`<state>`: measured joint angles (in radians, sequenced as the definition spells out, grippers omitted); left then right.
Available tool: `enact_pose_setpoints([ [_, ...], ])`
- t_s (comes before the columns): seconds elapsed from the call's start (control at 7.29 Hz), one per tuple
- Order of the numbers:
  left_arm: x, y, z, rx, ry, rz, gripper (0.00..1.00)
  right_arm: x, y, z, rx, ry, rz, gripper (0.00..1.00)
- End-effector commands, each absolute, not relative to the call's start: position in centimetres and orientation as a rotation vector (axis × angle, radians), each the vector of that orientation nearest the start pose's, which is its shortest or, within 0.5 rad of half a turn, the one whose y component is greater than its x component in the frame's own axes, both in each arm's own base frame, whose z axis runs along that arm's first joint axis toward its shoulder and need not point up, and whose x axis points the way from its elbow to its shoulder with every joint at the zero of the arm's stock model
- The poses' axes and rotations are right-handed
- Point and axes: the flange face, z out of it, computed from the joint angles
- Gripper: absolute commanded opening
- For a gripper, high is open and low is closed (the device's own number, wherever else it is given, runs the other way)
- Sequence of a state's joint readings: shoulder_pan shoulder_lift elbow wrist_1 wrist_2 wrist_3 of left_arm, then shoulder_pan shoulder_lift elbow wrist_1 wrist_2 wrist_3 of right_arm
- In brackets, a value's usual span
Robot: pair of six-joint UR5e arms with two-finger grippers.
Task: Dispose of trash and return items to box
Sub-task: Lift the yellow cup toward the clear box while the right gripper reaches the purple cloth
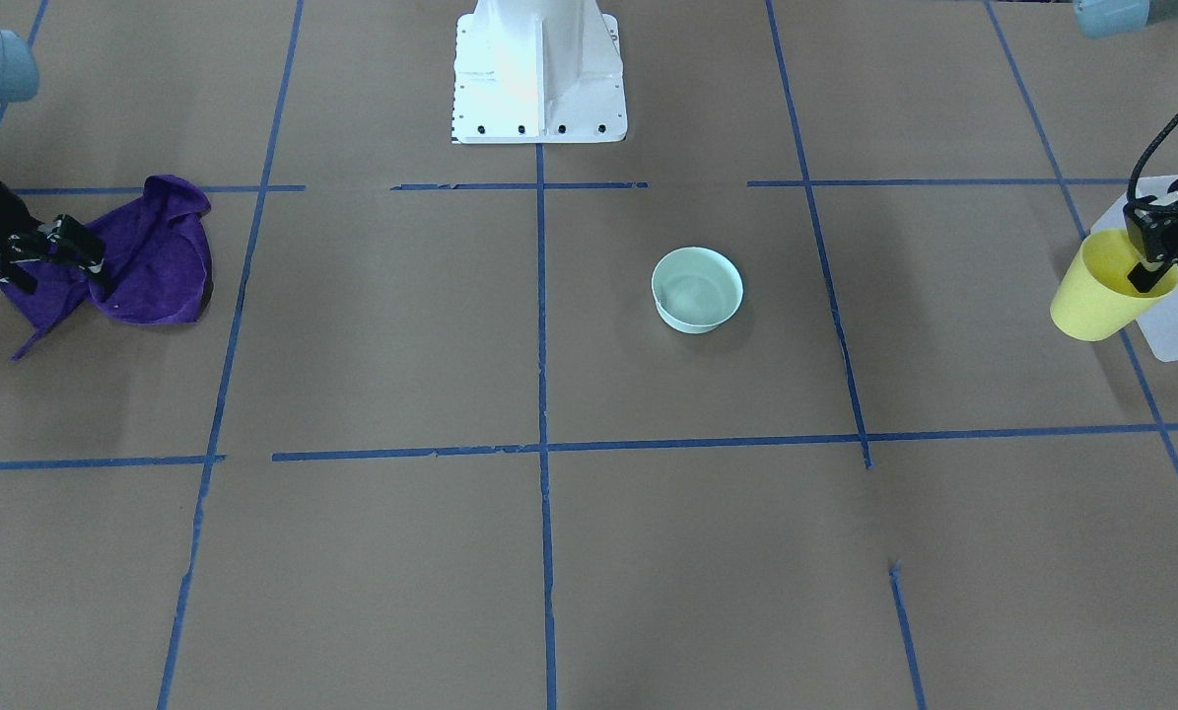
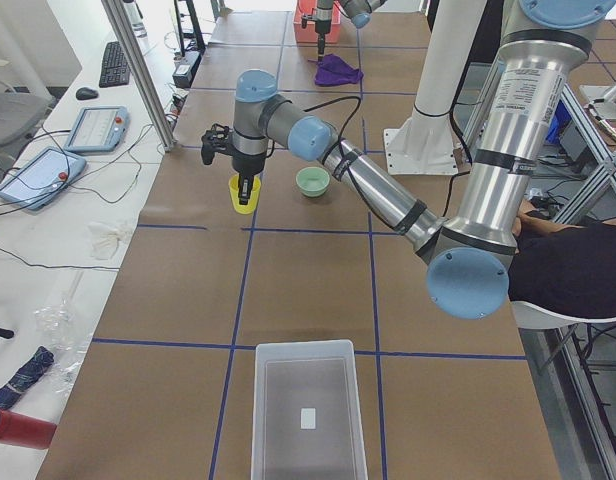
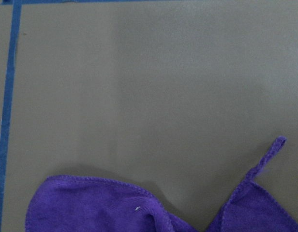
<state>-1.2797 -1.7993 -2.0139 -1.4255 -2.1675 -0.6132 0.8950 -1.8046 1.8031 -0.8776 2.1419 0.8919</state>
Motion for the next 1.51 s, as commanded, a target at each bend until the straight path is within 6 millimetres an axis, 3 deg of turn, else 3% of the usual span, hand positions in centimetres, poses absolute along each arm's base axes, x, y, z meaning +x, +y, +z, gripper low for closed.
enact_pose_setpoints([
  [0.0, 7.7, -53.2, 35.4, 0.204, 0.745, -0.15, 0.0, -22.0, -36.9, 58.3, 0.074, -0.84, -0.031, 1.0],
  [0.14, 7.7, -53.2, 35.5, 0.203, 0.745, -0.149, 0.0, -22.4, -36.7, 58.6, 0.076, -0.827, -0.036, 1.0],
  [0.27, 7.7, -53.3, 35.8, 0.21, 0.739, -0.118, 0.0, -22.6, -36.6, 59.2, 0.068, -0.816, -0.035, 0.92],
  [0.41, 7.3, -53.5, 36.5, 0.214, 0.728, -0.093, 0.0, -22.6, -36.6, 59.5, 0.054, -0.8, -0.028, 0.72],
  [0.82, 6.4, -54.3, 37.8, 0.215, 0.712, -0.067, 0.0, -22.6, -36.6, 59.7, 0.042, -0.789, -0.026, 0.0],
  [1.1, 3.5, -55.3, 39.4, 0.227, 0.687, -0.054, 0.0, -22.3, -36.4, 59.7, 0.042, -0.788, -0.024, 0.0],
  [1.37, 0.1, -56.1, 41.2, 0.243, 0.66, -0.038, 0.0, -21.6, -36.0, 58.0, 0.056, -0.813, -0.028, 0.0],
])
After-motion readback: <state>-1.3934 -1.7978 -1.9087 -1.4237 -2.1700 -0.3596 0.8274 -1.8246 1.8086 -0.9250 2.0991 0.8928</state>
